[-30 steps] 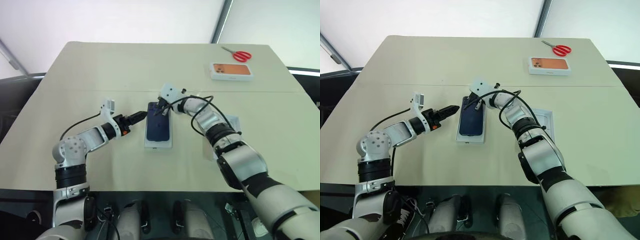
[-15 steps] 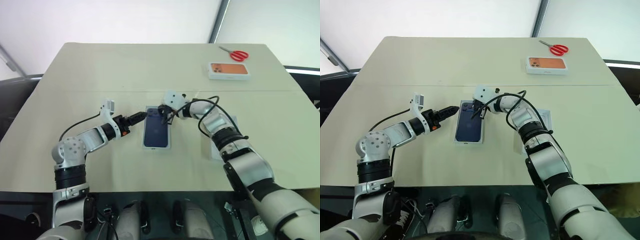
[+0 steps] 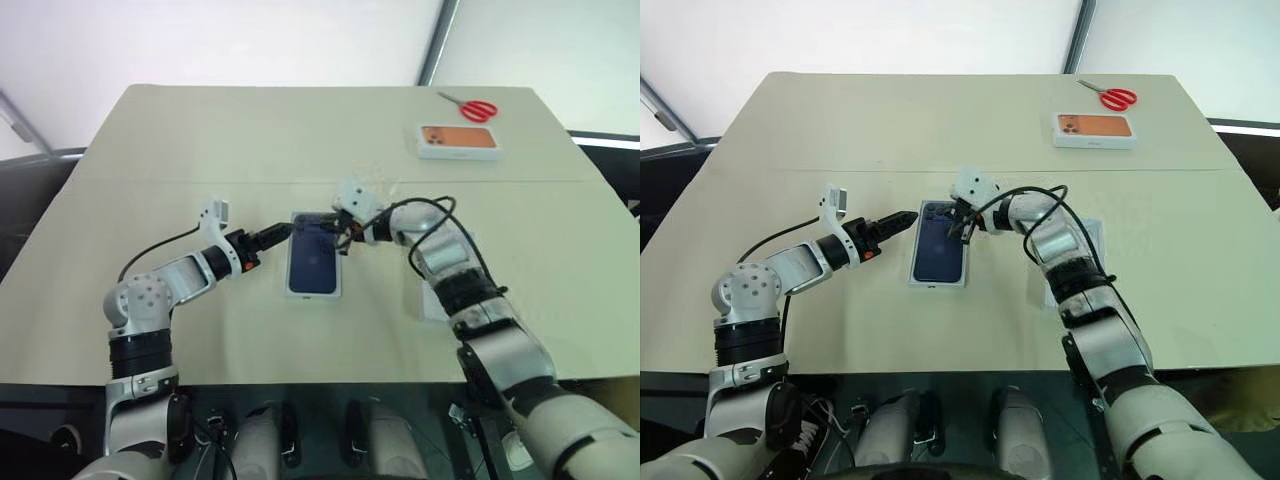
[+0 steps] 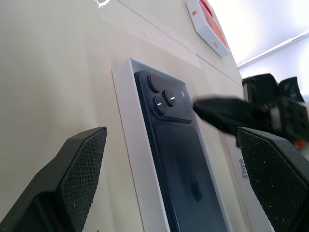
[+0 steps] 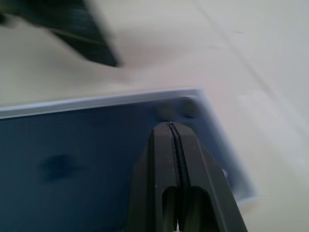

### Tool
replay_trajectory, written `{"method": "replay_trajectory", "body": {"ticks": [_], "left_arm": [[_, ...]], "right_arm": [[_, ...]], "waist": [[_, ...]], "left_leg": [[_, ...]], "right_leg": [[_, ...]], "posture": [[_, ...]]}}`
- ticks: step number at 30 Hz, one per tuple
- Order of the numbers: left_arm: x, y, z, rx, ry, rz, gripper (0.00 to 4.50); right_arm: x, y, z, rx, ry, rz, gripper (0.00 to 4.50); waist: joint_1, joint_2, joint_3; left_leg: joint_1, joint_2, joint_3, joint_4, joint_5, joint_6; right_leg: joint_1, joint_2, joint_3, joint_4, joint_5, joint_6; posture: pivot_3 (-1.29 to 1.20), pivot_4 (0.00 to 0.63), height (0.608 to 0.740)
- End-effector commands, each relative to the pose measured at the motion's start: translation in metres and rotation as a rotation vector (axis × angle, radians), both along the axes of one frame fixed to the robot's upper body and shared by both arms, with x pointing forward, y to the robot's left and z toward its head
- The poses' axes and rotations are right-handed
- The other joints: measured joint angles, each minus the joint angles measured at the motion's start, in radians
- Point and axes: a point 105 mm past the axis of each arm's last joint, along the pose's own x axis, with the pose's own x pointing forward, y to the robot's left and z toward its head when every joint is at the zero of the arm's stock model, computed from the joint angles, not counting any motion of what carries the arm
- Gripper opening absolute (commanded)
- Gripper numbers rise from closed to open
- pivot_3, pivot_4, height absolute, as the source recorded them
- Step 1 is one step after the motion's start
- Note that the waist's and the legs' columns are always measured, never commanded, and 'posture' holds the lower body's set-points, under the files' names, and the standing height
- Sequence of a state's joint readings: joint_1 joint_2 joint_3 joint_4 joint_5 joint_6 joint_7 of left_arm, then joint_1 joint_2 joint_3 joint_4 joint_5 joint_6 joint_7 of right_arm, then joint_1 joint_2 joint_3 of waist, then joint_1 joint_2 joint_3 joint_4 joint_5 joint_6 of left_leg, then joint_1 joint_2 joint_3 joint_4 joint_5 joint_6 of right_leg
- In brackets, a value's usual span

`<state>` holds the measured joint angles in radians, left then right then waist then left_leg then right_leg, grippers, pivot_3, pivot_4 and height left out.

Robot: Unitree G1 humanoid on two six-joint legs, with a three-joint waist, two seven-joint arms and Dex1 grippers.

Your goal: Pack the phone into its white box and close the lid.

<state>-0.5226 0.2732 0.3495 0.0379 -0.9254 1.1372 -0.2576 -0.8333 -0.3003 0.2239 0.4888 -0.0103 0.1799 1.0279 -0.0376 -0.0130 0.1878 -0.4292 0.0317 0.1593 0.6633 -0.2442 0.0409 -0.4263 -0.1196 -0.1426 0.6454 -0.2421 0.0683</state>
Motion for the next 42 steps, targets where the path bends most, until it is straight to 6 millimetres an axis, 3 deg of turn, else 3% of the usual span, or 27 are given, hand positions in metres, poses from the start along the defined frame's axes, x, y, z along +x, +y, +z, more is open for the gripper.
{"method": "replay_trajectory", "body": {"ticks": [1,5,8,10,18,23,26,31,33,39,42], "left_arm": [[0.001,0.000,0.013,-0.007,-0.055,-0.004,4.50],[0.002,-0.001,0.014,-0.005,-0.059,-0.009,4.50],[0.002,-0.002,0.014,0.005,-0.062,-0.015,4.50],[0.001,-0.002,0.014,0.008,-0.063,-0.018,4.50],[0.002,-0.003,0.009,0.037,-0.057,-0.026,4.50],[0.006,-0.004,0.001,0.098,-0.057,-0.029,4.50],[0.007,-0.004,0.001,0.083,-0.053,-0.035,3.60],[0.014,-0.002,-0.008,0.162,-0.047,-0.019,0.92],[0.014,-0.005,-0.016,0.212,-0.038,-0.033,0.06],[0.016,-0.008,-0.034,0.348,-0.002,-0.074,0.06],[0.009,-0.025,-0.048,0.398,0.016,-0.181,0.06]], "right_arm": [[-0.019,0.005,0.007,0.008,0.043,0.073,0.03],[-0.029,0.008,-0.021,-0.067,0.071,0.078,0.03],[-0.021,-0.002,-0.052,-0.238,-0.002,0.026,0.03],[-0.021,-0.005,-0.058,-0.268,-0.014,0.028,0.03],[-0.012,-0.009,-0.012,-0.068,0.004,-0.014,0.03],[-0.003,-0.040,0.002,-0.051,0.005,-0.094,0.03],[-0.005,-0.053,-0.002,-0.058,0.021,-0.116,0.00],[-0.010,-0.061,-0.008,-0.069,0.033,-0.145,0.00],[-0.011,-0.062,-0.014,-0.094,0.028,-0.151,0.00],[-0.011,-0.054,-0.021,-0.111,0.005,-0.159,0.00],[-0.013,-0.054,-0.025,-0.119,0.016,-0.151,0.00]], "waist": [[-0.001,0.000,0.000],[-0.001,0.000,0.000],[-0.002,0.000,0.000],[-0.001,0.000,-0.001],[0.005,0.000,-0.001],[0.024,0.000,0.000],[0.023,0.000,0.000],[0.023,0.000,0.000],[0.023,0.000,0.000],[0.024,0.000,0.000],[0.026,0.000,0.000]], "left_leg": [[0.000,0.000,0.000,0.000,0.000,0.000],[0.000,0.000,0.000,0.000,-0.002,-0.003],[0.000,0.000,0.000,0.000,-0.002,-0.003],[0.001,0.000,0.000,0.000,-0.002,-0.003],[0.002,0.000,0.000,0.000,-0.002,-0.003],[0.001,0.000,0.000,0.000,-0.002,-0.003],[0.000,0.000,0.000,0.000,-0.002,-0.003],[0.000,0.000,0.000,0.000,-0.002,-0.003],[0.000,0.000,0.000,0.000,-0.002,-0.003],[0.000,0.000,0.000,0.000,-0.002,-0.003],[0.000,0.000,0.000,0.000,-0.002,-0.003]], "right_leg": [[0.000,0.000,0.000,0.000,0.000,0.000],[0.000,0.000,0.000,0.000,0.000,0.000],[0.000,0.000,0.000,0.000,0.000,0.000],[0.000,0.000,0.000,0.000,0.000,0.000],[0.001,0.000,0.000,0.000,0.000,0.000],[0.000,-0.001,0.000,0.000,0.000,0.000],[0.000,-0.001,0.000,0.000,0.000,0.000],[-0.001,-0.001,0.000,0.000,0.000,0.000],[-0.001,-0.001,0.000,0.000,0.000,0.000],[-0.001,-0.001,0.000,0.000,0.000,0.000],[-0.001,-0.001,0.000,0.000,0.000,0.000]], "posture": [[0.00,0.150,0.738],[0.00,0.150,0.738],[0.00,0.150,0.738],[0.00,0.150,0.738],[0.00,0.150,0.738],[0.00,0.150,0.738],[0.00,0.150,0.738],[0.00,0.150,0.738],[0.00,0.150,0.738],[0.00,0.150,0.738],[0.00,0.150,0.738]]}}
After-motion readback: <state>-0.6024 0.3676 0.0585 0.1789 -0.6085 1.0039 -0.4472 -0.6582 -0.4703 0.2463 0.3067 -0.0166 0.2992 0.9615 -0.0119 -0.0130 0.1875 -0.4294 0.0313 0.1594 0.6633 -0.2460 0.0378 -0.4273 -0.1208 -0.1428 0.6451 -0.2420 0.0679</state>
